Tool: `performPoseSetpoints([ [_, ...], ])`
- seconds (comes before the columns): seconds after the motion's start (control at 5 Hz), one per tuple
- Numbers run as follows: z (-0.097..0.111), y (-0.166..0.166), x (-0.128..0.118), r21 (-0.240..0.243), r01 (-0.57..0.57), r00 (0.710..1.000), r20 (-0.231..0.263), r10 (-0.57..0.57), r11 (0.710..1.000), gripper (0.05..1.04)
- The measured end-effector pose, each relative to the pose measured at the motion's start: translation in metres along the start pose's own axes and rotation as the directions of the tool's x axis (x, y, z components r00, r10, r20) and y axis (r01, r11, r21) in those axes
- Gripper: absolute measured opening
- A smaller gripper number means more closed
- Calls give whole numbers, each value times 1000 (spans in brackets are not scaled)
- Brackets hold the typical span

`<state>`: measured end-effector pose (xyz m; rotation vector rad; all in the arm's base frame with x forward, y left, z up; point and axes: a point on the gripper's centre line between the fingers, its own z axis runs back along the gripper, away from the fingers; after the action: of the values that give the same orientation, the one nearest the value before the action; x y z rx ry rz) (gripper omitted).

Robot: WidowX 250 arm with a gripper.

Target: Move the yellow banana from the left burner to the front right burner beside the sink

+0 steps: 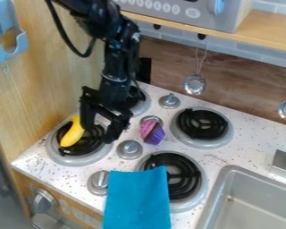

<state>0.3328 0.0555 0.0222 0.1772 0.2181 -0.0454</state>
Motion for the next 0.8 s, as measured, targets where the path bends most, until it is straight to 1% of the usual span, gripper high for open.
performPoseSetpoints([
  [0.2, -13, 10, -2, 16, -167, 986, 27, 167, 986, 1001],
  [0.4, -17, 19, -1, 83, -207, 978, 60, 202, 975, 1001],
  [0.6, -21, 32, 0, 53, -170, 983, 78, 166, 984, 1001],
  [0.8, -26, 59, 4, 35, -201, 971, 136, 194, 979, 1001],
])
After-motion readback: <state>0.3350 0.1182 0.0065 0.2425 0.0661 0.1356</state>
